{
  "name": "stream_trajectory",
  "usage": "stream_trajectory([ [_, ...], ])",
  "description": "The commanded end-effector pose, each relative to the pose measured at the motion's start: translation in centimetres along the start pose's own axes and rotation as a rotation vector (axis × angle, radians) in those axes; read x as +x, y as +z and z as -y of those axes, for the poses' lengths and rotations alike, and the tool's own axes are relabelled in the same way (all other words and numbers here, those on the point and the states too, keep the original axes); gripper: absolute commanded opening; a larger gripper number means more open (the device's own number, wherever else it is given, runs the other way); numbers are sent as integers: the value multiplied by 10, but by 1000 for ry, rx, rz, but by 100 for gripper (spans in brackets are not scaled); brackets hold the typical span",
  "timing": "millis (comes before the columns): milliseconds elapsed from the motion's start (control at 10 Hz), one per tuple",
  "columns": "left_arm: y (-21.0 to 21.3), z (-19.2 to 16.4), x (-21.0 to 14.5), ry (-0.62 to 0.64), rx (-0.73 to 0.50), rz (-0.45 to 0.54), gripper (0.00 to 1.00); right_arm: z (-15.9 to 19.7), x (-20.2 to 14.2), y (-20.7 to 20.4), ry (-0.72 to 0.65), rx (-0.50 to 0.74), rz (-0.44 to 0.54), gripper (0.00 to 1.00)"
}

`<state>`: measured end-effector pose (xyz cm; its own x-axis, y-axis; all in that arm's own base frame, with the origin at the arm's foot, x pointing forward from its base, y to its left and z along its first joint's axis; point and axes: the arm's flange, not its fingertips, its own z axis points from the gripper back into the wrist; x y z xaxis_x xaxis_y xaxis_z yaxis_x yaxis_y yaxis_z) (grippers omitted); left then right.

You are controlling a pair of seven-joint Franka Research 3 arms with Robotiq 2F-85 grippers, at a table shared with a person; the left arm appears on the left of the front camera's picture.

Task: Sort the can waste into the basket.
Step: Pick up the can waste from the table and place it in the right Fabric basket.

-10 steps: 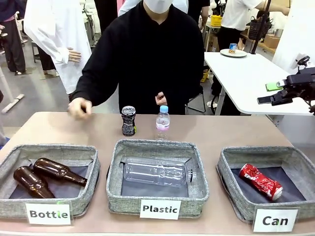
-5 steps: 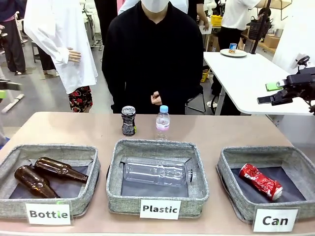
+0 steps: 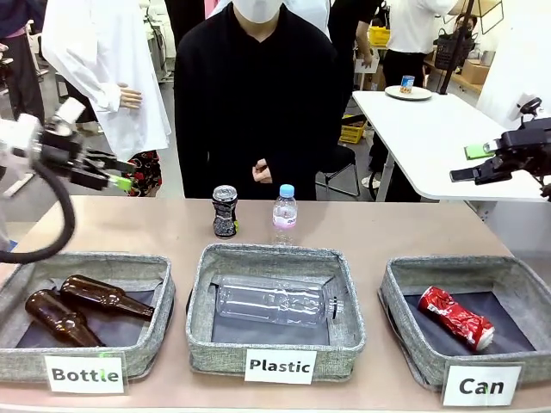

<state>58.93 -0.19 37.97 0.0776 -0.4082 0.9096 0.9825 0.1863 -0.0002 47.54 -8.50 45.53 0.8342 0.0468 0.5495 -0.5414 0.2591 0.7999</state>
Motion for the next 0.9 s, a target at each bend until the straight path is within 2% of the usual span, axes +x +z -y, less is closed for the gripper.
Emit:
stream_trajectory([
  [0, -44, 3, -2, -109, -33, 7, 96, -2, -2, 1, 20, 3, -5, 100],
  [100, -50, 3, 3, -97, -40, 29, 96, -2, -2, 1, 20, 3, -5, 100],
  [200, -32, 2, 1, -42, -22, -22, 96, -2, -2, 1, 20, 3, -5, 100],
  [400, -32, 2, 1, -42, -22, -22, 96, -2, -2, 1, 20, 3, -5, 100],
  [500, -50, 3, 1, -63, -35, -20, 96, -2, -2, 1, 20, 3, -5, 100],
  [600, -68, -2, 0, -69, 67, 24, 96, -2, -2, 1, 20, 3, -5, 100],
  [800, -92, -15, -2, -55, 106, 3, 96, -2, -2, 1, 20, 3, -5, 100],
])
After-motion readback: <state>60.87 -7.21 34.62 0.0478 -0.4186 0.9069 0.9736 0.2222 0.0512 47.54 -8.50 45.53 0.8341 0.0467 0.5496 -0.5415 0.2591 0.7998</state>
